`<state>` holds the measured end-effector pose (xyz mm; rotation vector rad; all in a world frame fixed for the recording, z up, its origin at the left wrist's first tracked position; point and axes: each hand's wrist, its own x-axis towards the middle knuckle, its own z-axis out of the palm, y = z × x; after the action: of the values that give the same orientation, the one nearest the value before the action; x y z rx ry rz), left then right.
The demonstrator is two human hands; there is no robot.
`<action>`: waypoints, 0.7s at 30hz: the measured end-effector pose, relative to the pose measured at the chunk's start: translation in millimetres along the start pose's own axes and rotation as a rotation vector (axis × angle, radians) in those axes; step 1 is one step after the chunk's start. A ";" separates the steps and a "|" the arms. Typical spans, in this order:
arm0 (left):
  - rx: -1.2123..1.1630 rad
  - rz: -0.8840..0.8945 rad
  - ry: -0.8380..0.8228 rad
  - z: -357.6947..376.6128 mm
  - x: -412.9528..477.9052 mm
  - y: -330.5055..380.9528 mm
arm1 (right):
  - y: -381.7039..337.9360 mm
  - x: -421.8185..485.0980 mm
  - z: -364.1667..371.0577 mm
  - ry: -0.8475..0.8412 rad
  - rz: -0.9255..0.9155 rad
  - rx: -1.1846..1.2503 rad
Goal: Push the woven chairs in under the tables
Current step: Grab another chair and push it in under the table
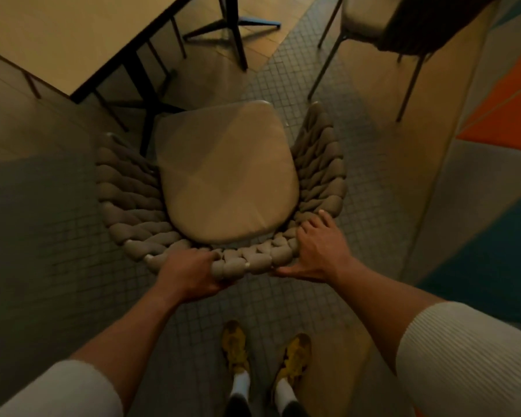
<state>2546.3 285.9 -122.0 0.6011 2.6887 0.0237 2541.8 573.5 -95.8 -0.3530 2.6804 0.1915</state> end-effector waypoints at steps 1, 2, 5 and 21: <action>0.042 0.038 -0.045 -0.1 3.5 -1.9 | -2.1 -4.3 2.8 0.035 0.016 0.007; 0.071 0.061 -0.080 -0.6 6.2 -3.3 | -4.4 -7.5 5.3 0.056 0.024 0.015; 0.102 0.092 -0.133 0.4 9.9 -6.0 | -10.9 -14.6 6.9 0.067 0.037 0.056; -0.042 0.070 -0.030 11.8 24.8 42.7 | 17.7 -30.8 28.4 0.016 0.153 0.069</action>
<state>2547.3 334.2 -137.8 0.6776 2.6305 0.0888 2575.2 602.5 -106.7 -0.1285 2.7231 0.1424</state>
